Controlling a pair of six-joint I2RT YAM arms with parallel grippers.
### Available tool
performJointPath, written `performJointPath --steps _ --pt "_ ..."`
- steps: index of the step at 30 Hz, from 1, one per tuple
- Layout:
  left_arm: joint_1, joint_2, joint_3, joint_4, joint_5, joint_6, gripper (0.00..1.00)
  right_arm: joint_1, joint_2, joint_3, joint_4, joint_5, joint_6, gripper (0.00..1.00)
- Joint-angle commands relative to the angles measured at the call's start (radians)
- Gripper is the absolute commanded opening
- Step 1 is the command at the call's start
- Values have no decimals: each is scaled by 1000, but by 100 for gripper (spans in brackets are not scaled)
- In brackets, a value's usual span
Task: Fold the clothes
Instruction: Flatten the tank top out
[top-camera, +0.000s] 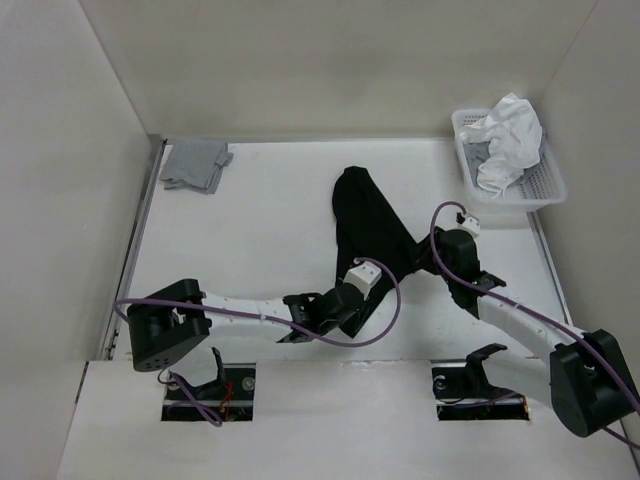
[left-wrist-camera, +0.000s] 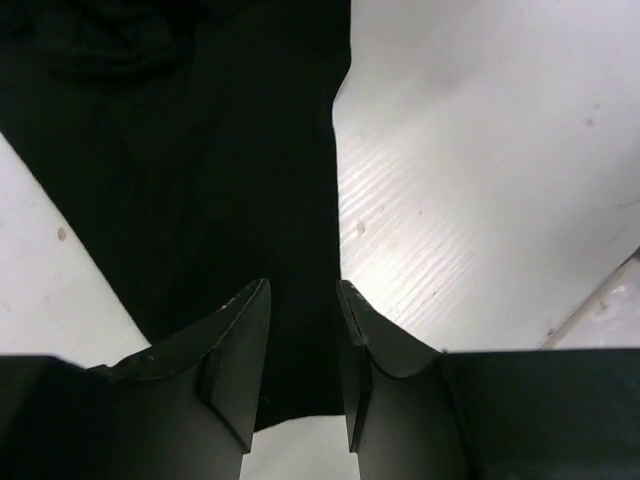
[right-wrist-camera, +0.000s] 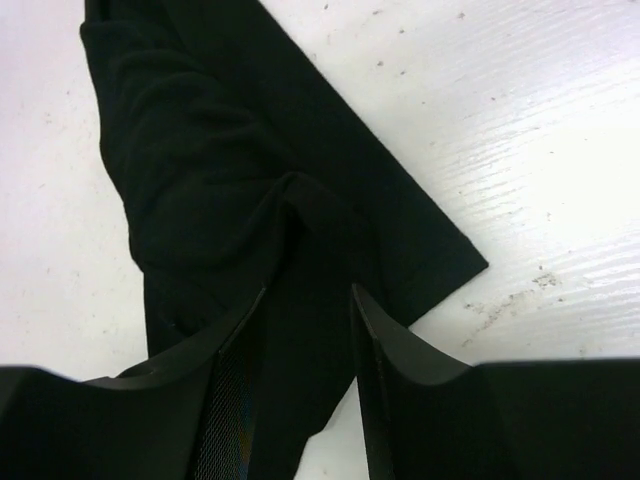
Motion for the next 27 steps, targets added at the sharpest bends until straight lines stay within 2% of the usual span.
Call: performJointPath --steps 1,4,6,10,15,21,27 --pt "-30 -36 9 -81 -14 -5 31 -28 13 -9 -10 22 15 43" --pt "-42 -59 -23 -166 -30 -103 37 -40 17 -15 0 17 13 38" --pt "-39 -102 -76 -175 -23 -206 38 -37 5 -19 12 23 13 37" --pt "-36 -170 -142 -172 15 -434 35 -30 -16 -29 41 19 13 36" --pt "-59 -242 -190 -206 25 -651 32 -22 -44 -41 49 13 12 38" --pt "-93 -256 -218 -230 -63 -764 44 -14 -70 -55 58 8 13 40" --pt "-62 -142 -170 -134 -58 -726 46 -17 -70 -50 40 13 10 42"
